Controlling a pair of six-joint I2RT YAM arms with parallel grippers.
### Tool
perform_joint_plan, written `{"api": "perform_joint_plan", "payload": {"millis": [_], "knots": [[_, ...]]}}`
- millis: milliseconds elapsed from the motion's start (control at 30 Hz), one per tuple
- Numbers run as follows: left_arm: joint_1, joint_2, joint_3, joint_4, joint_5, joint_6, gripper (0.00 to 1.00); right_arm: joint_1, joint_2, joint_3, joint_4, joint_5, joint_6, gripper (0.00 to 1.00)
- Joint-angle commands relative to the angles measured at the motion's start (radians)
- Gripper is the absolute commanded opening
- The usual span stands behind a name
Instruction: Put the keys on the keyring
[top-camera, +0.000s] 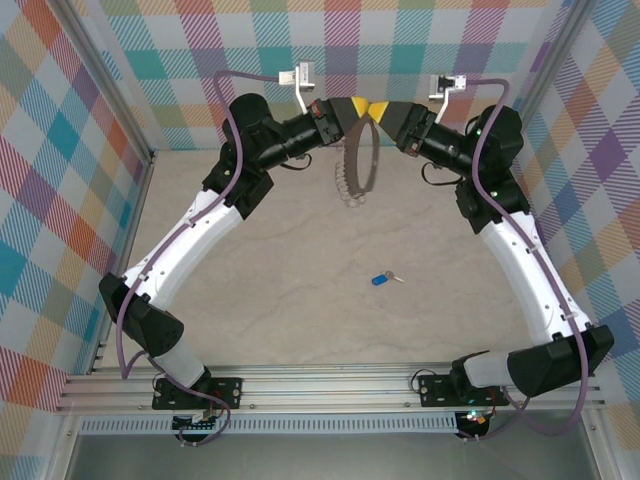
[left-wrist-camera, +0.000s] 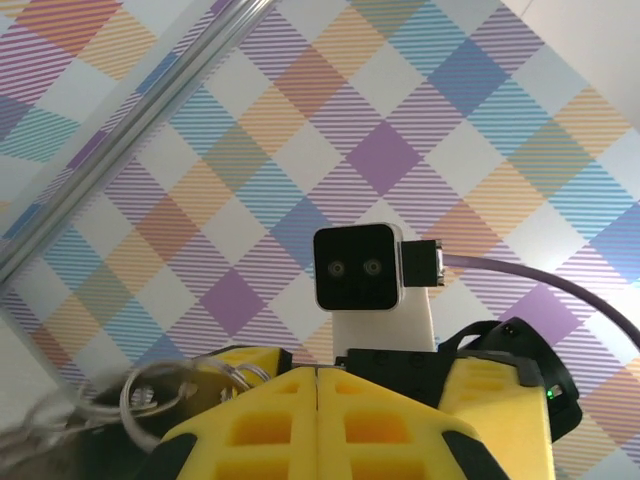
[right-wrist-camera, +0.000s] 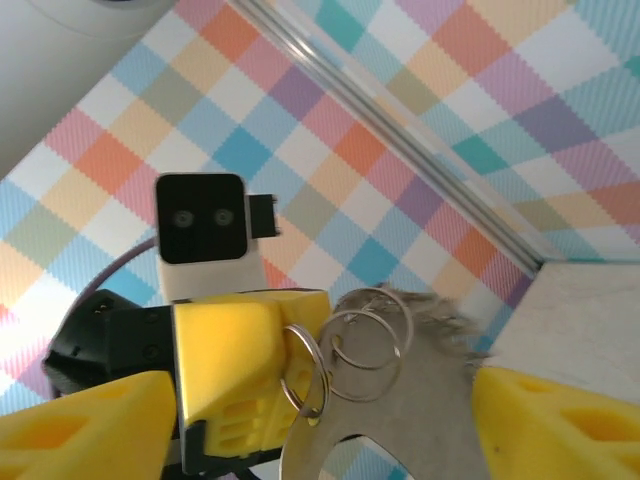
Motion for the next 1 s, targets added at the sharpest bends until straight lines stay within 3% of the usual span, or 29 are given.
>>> {"api": "perform_joint_plan", "payload": {"millis": [0,67,267,600,700,967], "knots": [[-0.009,-0.047,0.02,-0.046,-0.004,0.106,0.0,-0.019,-0.057,0.021,-0.199,0.083,-0.078,0.92],[-0.009,-0.054,0.028,-0.085,-0.005,0.159,0.0,-0.026,-0.063,0.051,-0.35,0.134,-0.123,0.99],[-0.009,-0.072,0.03,-0.159,-0.011,0.287,0.0,-0.029,-0.064,0.093,-0.606,0.245,-0.234,1.0],[-0.009,-0.107,0.037,-0.289,-0.04,0.536,0.0,-0.04,-0.146,-0.009,-0.609,0.374,-0.332,0.99],[-0.009,-0.127,0.012,-0.3,-0.07,0.604,0.0,-0.039,-0.187,-0.071,-0.536,0.422,-0.329,0.99],[-0.009,-0.151,-0.02,-0.307,-0.098,0.675,0.0,-0.045,-0.196,-0.035,-0.515,0.406,-0.441,1.0]]}}
